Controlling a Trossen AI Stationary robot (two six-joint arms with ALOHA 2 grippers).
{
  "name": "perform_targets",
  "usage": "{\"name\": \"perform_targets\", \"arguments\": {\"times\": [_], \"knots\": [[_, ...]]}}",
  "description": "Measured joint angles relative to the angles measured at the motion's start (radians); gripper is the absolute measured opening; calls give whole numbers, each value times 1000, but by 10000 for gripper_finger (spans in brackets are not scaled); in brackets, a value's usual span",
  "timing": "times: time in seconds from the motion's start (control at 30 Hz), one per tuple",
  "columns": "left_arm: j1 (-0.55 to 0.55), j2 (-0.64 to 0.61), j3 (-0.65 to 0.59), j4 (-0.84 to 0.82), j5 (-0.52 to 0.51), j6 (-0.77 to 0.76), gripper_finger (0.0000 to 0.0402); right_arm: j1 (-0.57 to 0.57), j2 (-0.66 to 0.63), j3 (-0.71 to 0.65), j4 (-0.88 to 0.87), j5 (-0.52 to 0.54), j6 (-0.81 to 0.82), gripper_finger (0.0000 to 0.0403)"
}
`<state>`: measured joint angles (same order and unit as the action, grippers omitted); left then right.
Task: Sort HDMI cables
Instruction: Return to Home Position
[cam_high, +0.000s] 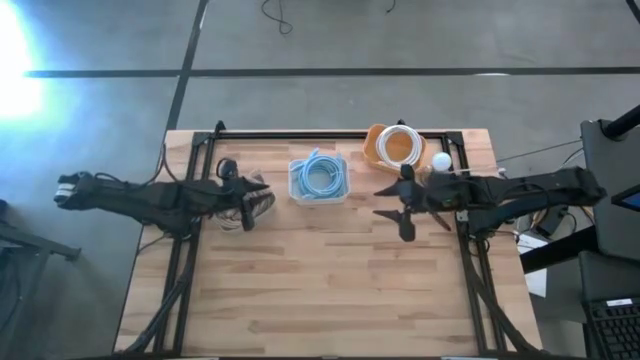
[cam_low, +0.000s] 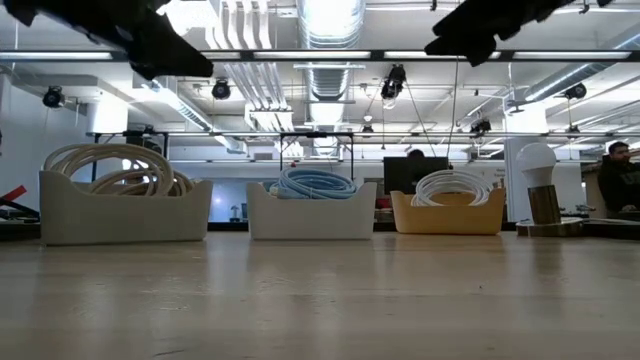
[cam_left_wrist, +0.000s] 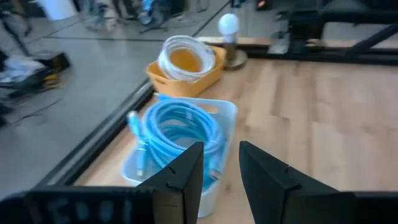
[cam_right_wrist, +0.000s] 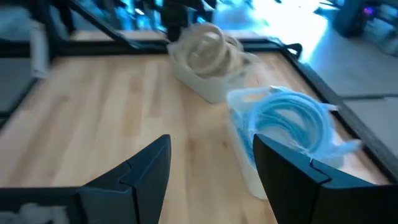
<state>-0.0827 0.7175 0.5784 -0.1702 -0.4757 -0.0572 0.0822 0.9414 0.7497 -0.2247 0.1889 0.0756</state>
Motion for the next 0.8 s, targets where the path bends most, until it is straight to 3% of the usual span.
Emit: {"name": "perform_targets", "arguments": {"times": [0.23, 0.57, 0.8], "knots": [[0, -139, -126, 119, 64, -1, 120, 0, -172, -207, 228, -180, -8, 224], [0, -342, -189, 118, 81, 11, 120, 0, -452, -368, 295, -188, -6, 224], [0, -439, -281, 172, 100, 3, 120, 0, -573, -474, 356, -189, -4, 224]]}}
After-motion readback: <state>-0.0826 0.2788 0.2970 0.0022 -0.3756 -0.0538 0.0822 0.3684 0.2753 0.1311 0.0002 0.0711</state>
